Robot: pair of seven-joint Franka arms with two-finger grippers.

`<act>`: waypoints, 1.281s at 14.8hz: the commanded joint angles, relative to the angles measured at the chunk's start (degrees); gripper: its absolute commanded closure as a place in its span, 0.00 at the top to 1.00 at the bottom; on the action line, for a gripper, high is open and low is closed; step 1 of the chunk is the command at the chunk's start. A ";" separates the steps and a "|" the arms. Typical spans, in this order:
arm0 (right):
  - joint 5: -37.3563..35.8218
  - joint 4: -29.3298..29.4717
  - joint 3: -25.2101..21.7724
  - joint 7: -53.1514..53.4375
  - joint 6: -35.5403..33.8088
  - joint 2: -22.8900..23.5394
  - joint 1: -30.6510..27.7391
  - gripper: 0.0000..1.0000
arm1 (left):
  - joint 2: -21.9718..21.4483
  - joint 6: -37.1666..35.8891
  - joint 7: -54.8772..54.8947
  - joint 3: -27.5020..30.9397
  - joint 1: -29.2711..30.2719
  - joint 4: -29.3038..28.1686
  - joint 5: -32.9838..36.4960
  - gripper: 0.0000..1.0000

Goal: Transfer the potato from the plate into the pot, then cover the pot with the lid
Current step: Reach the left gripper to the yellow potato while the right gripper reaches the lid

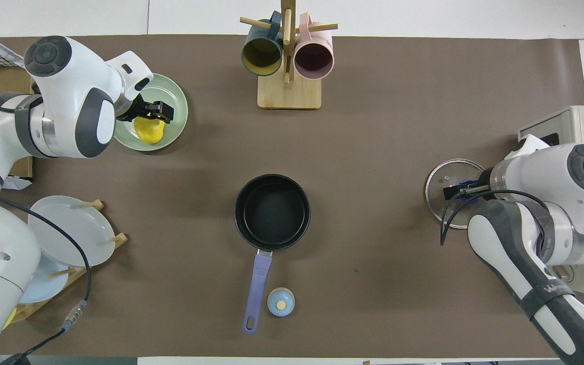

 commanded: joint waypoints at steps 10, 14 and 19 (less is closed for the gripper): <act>0.68 -2.80 0.39 -4.27 4.11 -0.08 -2.39 1.00 | -0.11 1.24 -0.77 0.62 1.32 -0.59 4.09 0.00; 0.68 -2.71 0.48 -4.98 3.83 -0.08 -2.39 1.00 | -0.80 -0.78 -0.94 0.44 0.71 1.52 3.39 0.00; 0.68 -2.71 0.48 -6.47 3.75 0.00 -2.39 0.82 | -10.10 -15.97 -3.82 0.00 0.62 5.92 -2.41 0.00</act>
